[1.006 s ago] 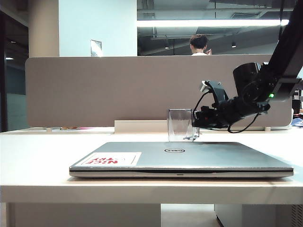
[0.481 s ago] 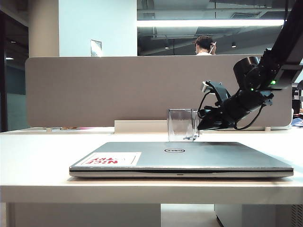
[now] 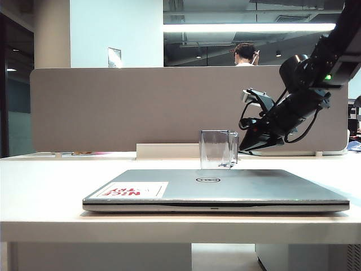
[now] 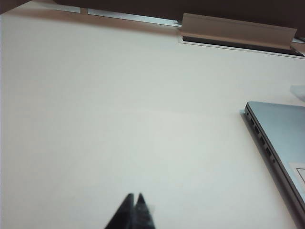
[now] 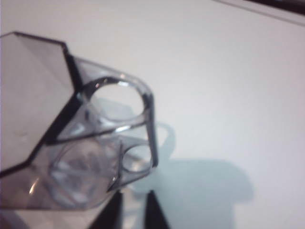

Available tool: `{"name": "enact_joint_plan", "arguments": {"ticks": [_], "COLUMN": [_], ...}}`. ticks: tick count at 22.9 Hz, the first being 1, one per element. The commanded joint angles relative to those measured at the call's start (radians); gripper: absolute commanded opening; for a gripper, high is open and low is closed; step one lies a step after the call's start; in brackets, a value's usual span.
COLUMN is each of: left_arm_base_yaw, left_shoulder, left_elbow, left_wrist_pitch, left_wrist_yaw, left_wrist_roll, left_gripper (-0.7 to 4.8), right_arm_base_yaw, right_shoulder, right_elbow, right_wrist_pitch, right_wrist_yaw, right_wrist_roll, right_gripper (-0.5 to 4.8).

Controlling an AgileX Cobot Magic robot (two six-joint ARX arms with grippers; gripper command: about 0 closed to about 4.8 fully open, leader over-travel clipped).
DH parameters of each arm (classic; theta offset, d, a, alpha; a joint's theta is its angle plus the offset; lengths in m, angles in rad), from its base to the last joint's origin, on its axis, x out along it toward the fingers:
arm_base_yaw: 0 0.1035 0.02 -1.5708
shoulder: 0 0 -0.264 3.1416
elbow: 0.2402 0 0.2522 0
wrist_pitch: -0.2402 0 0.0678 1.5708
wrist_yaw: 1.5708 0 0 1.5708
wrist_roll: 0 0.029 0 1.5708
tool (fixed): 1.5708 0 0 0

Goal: Pick up the water cup and place it on the side of the laptop away from you.

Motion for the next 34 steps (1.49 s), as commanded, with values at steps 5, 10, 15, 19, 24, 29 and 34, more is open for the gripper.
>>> {"name": "enact_joint_plan", "arguments": {"ticks": [5,10,15,19,24,29,34], "left_arm_base_yaw": [0.001,0.001,0.001,0.001,0.001,0.001,0.001], "left_shoulder": [0.001,0.001,0.001,0.001,0.001,0.001,0.001], "left_elbow": [0.002,0.002,0.002,0.002,0.002,0.002,0.002], "left_wrist_pitch": [-0.016,-0.016,-0.016,-0.016,-0.016,-0.016,-0.016], "left_wrist_yaw": [0.001,0.0,0.001,0.001,0.001,0.001,0.001], "left_wrist_roll": [-0.003,-0.003,-0.003,-0.003,-0.003,-0.003,-0.003], "left_gripper": [-0.06,-0.06,-0.06,-0.06,-0.06,-0.06,-0.06], "right_arm_base_yaw": [0.013,0.045,0.086,0.124,0.146,0.161,0.183], "right_shoulder": [-0.051,-0.067,-0.071,-0.07,-0.07,-0.07,-0.069], "right_elbow": [0.002,0.002,0.002,0.002,0.002,0.002,0.002], "right_wrist_pitch": [-0.149,-0.184,-0.192,-0.167,-0.129,-0.06,-0.007], "right_wrist_yaw": [-0.031,-0.091,-0.101,-0.085,-0.019,-0.02,0.004], "right_wrist_roll": [0.002,0.002,0.004,0.004,0.004,0.005,0.005], "right_gripper": [-0.06,-0.06,-0.06,-0.06,-0.06,-0.06,-0.06]}}
